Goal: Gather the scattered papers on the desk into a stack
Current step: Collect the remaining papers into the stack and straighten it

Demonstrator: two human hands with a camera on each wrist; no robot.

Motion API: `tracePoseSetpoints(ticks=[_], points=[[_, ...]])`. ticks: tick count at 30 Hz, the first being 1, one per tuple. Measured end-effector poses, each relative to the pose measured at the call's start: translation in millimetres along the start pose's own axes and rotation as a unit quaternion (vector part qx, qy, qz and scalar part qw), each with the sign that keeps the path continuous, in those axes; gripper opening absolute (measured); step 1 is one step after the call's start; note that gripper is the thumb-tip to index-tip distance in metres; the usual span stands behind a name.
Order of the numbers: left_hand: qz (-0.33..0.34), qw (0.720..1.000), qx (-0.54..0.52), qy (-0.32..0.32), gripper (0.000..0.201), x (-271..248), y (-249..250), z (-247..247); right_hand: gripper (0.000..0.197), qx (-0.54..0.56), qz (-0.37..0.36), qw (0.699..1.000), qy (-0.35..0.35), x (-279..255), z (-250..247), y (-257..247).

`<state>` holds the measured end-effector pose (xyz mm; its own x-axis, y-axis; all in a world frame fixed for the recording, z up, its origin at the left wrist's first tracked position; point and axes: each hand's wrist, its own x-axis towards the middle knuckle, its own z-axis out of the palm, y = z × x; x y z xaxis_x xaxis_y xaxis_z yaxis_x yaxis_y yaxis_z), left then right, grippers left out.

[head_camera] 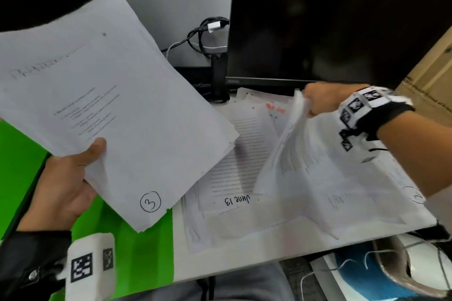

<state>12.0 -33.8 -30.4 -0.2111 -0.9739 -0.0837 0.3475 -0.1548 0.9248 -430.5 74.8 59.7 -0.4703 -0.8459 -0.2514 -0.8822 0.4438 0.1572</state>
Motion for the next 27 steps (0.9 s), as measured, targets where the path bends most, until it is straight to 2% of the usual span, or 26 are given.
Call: tracePoseSetpoints(ticks=[4, 5, 7, 9, 12, 17, 22, 27], points=[[-0.014, 1.0, 0.01, 0.004, 0.034, -0.2, -1.7, -5.3, 0.055, 0.022, -0.052, 0.998, -0.028, 19.5, 31.9, -31.7], [-0.019, 1.0, 0.012, 0.007, 0.031, 0.6, -2.0, -9.5, 0.053, 0.036, -0.06, 0.997, -0.023, 20.1, 35.2, -36.7], [-0.027, 0.999, 0.01, 0.014, 0.031, 1.4, -0.3, -18.9, 0.029, 0.062, -0.065, 0.996, -0.014, 22.0, 38.1, -39.8], [-0.035, 0.999, 0.009, 0.021, 0.029, 3.5, 0.6, -26.7, 0.028, 0.065, -0.044, 0.997, -0.024, 24.5, 38.0, -37.7], [-0.045, 0.998, 0.002, 0.039, 0.039, 7.9, -0.5, -32.4, 0.041, 0.067, -0.013, 0.997, -0.041, 26.9, 39.0, -34.7], [-0.048, 0.998, 0.013, 0.039, 0.034, 9.9, -3.8, -34.9, 0.037, 0.078, 0.053, 0.995, -0.037, 31.4, 53.2, -33.2], [-0.057, 0.997, 0.019, 0.056, 0.029, 6.6, -2.4, -41.4, 0.04, 0.16, 0.131, 0.978, 0.034, 28.1, 50.5, -18.9], [-0.061, 0.997, 0.003, 0.047, 0.037, 4.3, -3.0, -36.3, 0.057, 0.262, 0.169, 0.95, 0.008, 14.8, 59.6, -30.4]])
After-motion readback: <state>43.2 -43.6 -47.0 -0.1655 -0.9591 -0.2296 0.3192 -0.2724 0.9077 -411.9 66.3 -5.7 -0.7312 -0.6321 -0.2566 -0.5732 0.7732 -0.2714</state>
